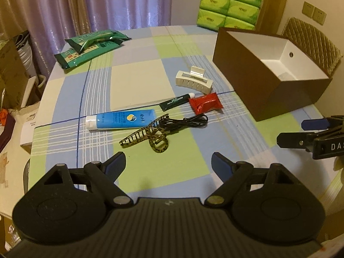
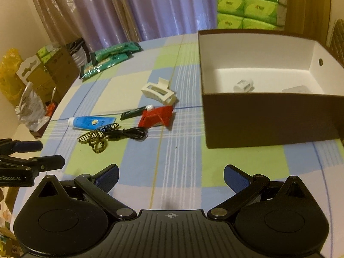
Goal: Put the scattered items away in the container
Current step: 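Grasp the leopard-print hair clip with the left tool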
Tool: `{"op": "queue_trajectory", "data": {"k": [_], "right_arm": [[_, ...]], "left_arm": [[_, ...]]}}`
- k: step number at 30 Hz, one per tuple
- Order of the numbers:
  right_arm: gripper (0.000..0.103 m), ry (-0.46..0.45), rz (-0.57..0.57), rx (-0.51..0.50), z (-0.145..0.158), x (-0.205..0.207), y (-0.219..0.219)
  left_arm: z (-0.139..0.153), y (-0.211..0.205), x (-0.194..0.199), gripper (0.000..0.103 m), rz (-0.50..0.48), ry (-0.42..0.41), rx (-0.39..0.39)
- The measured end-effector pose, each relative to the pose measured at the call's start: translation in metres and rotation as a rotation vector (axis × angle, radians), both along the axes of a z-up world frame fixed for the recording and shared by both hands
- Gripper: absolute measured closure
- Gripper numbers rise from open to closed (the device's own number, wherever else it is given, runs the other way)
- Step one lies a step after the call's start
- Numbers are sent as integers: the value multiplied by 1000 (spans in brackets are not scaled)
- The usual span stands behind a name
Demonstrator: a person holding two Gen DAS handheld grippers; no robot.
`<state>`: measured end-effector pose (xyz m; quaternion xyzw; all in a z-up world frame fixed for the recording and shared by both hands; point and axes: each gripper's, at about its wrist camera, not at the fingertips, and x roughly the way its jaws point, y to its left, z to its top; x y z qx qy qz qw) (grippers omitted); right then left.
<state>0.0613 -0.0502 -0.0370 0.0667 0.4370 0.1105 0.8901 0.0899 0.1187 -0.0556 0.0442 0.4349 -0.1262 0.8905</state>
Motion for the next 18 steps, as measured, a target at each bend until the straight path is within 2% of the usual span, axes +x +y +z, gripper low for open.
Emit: {"op": "queue_trajectory", "data": {"k": [16, 18], "right_arm": [[3, -10, -14, -42, -26, 38, 54], [8, -3, -25, -50, -30, 42, 57]], "left_arm": [[-34, 19, 58, 26, -186, 16, 43], [-39, 19, 65, 26, -222, 20, 58]]}}
